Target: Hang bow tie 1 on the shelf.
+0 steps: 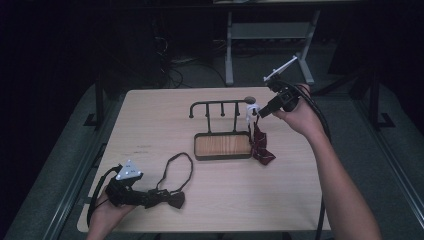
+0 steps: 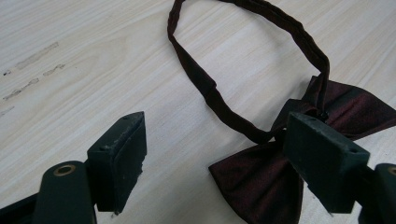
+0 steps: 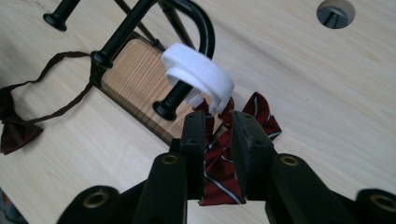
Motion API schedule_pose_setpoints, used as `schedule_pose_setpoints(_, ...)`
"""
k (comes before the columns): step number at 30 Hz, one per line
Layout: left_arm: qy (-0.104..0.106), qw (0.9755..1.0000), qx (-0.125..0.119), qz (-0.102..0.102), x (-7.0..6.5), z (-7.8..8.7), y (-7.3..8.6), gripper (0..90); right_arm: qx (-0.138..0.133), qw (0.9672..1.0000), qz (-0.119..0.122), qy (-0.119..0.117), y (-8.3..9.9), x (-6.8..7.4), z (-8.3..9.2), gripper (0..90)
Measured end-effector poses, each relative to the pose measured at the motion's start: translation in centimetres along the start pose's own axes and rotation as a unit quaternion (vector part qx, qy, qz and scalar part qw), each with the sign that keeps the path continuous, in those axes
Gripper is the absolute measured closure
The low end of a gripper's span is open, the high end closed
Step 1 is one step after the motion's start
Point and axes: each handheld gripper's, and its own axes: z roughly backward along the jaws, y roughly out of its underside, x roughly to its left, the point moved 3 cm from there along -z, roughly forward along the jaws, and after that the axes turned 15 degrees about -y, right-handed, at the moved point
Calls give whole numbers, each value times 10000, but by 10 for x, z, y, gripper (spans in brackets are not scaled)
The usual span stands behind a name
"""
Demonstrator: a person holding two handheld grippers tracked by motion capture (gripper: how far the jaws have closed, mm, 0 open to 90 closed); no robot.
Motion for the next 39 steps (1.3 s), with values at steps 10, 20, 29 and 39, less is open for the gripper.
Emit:
schedule_pose_setpoints(10,-4,10000,20,-4,-1,-1,0,219,-22,9999,26,-151,12,-2,0,693)
schedule_pose_setpoints(20,7,10000,45,-32,-2,-2,0,219,-169,9995,57,-258,28,-5,2,637)
schedule_pose_setpoints(29,0,10000,16,-42,-2,-2,-1,219,-206,9992,77,-326,42,-9,-2,591)
schedule_pose_setpoints(39,0,10000,22,-74,-2,-3,-2,221,-198,9990,111,-379,60,-10,-11,532)
